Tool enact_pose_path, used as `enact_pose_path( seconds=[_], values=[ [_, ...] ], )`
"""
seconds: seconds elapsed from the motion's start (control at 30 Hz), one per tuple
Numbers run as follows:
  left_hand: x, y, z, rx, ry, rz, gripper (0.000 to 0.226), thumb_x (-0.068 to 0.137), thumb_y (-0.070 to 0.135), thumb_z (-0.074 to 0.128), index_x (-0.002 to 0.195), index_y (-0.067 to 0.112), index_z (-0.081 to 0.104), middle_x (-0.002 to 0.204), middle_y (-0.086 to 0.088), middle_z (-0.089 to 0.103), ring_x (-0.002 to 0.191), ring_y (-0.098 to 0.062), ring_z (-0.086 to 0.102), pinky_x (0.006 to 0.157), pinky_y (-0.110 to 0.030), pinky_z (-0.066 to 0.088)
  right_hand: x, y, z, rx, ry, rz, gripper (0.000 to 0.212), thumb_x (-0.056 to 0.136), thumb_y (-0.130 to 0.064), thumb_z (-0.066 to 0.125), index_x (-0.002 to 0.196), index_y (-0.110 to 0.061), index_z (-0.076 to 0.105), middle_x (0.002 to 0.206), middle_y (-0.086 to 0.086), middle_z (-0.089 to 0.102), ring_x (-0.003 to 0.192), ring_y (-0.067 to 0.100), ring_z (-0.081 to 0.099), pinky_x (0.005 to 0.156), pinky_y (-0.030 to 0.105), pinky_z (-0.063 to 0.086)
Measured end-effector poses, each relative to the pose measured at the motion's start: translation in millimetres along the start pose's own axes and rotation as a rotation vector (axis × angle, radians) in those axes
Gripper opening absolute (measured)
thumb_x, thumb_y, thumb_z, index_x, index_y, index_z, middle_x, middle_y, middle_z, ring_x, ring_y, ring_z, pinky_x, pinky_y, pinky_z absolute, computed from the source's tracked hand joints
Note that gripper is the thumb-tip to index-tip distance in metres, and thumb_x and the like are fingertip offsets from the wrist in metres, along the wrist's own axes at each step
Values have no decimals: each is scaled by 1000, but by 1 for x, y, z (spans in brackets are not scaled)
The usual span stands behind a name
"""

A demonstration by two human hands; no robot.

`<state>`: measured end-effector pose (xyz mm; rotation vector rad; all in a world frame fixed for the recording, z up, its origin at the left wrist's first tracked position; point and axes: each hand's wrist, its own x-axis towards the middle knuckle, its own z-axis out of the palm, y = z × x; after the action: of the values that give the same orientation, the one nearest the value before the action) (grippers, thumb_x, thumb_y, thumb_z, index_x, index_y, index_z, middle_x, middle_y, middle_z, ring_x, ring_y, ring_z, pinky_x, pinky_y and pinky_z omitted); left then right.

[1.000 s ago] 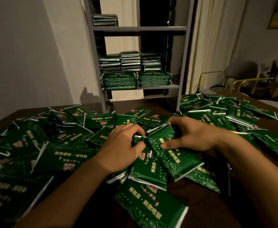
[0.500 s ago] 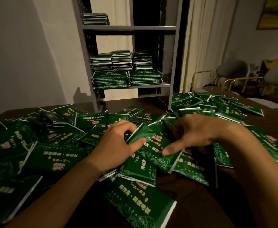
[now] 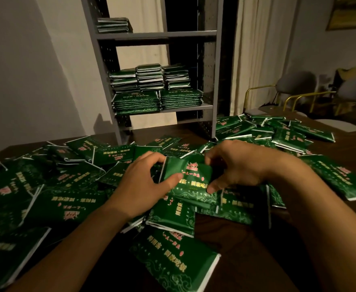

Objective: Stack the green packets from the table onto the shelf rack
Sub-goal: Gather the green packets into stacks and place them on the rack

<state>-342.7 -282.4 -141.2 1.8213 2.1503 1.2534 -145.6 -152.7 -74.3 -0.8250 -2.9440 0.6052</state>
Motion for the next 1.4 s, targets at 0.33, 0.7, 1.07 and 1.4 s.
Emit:
enact_pose_path(
  seconds=[0.33, 0.7, 1.07, 1.4],
  values=[
    [-1, 4, -3, -92, -32, -60, 11, 86, 34, 77, 89, 30, 66, 89, 13, 72, 82, -2, 69, 74, -33, 59, 4, -7, 7, -17, 19, -8, 59, 62, -65, 83, 105, -32, 63, 99, -13, 66, 91, 9, 63, 84, 34, 55],
    [-1, 2, -2, -164, -47, -79, 8, 90, 28, 74, 94, 30, 67, 98, 22, 73, 99, 10, 64, 83, -22, 53, 14, -7, 20, 170, 45, -55, 43, 74, -46, 84, 106, -30, 60, 98, -12, 68, 90, 7, 65, 89, 36, 55],
    [-1, 9, -3, -201, -38, -79, 11, 90, 26, 73, 97, 25, 64, 97, 21, 73, 91, 5, 69, 76, -15, 54, 10, 3, 9, 127, 6, -15, 37, 69, -37, 90, 95, -29, 65, 89, -8, 72, 83, 13, 68, 74, 31, 54],
    [0, 29, -19, -798, -23, -232, 34, 77, 32, 69, 108, 18, 68, 100, -1, 78, 92, -17, 76, 71, -25, 60, 10, -7, 8, 663, 286, -273, 43, 69, 3, 85, 103, -10, 63, 93, 5, 74, 79, 18, 74, 61, 25, 58]
  ],
)
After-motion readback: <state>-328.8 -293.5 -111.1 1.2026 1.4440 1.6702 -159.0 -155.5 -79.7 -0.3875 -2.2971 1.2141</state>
